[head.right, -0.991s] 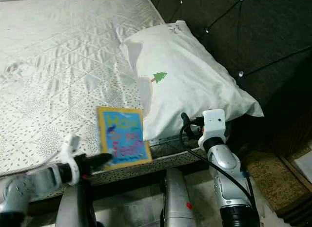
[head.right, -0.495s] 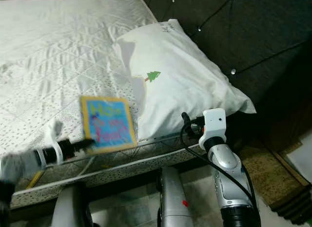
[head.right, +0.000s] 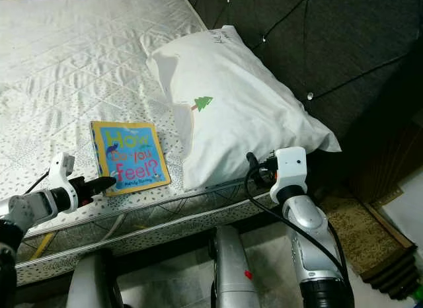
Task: Clean up the room
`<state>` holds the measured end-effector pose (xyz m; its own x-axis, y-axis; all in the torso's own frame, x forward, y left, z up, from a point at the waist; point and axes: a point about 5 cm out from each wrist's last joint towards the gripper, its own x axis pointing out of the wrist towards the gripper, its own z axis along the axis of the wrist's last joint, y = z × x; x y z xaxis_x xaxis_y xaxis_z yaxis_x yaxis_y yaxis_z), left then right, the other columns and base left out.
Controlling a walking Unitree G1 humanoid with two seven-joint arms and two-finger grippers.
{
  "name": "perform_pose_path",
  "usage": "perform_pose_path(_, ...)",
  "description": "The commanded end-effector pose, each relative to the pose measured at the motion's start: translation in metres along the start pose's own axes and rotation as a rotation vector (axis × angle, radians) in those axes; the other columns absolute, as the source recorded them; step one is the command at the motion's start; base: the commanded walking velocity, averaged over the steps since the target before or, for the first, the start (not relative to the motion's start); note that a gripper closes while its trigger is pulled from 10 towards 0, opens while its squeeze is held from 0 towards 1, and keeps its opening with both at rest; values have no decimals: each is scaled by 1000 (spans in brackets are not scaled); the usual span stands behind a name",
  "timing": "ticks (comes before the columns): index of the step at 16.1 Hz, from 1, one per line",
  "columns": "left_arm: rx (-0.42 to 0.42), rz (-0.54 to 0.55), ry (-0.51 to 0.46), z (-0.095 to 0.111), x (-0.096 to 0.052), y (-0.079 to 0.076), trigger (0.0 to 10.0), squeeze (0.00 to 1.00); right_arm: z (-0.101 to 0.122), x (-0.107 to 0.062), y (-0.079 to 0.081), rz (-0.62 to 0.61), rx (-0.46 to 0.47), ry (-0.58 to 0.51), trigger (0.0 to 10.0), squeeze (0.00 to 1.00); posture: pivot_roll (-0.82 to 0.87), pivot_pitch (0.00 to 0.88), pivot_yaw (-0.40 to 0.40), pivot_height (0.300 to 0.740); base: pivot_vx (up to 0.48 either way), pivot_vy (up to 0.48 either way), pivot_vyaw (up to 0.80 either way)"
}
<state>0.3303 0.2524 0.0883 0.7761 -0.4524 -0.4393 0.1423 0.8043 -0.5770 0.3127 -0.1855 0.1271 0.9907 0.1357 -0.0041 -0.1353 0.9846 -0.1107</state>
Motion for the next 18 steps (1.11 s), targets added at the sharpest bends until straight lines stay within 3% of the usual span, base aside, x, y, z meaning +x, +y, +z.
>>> perform_pose_path(1,26,74,25,-5,-3,9,10000,0,4,1,-3,-1,-11,-7,10000,0,-155,133,-80,521,0,0,0)
perform_pose_path(4,37,-121,-13,14,23,-35,10000,0,6,1,-5,-5,-18,-10,10000,0,-157,131,-83,521,0,0,0)
perform_pose_path(8,52,-257,-10,23,36,-66,10000,0,6,2,-5,-8,-20,-12,10000,0,-157,131,-79,521,0,0,0)
perform_pose_path(13,-27,-337,-20,21,38,-79,10000,0,5,2,-5,-10,-20,-10,10000,0,-150,135,-75,521,0,0,0)
perform_pose_path(16,-77,-381,14,0,41,-88,10000,0,4,2,-3,-7,-17,-7,10000,0,-146,138,-77,521,0,0,0)
perform_pose_path(18,-105,-362,40,-15,40,-84,10000,0,4,2,-3,-4,-16,-6,10000,0,-146,139,-76,521,0,0,0)
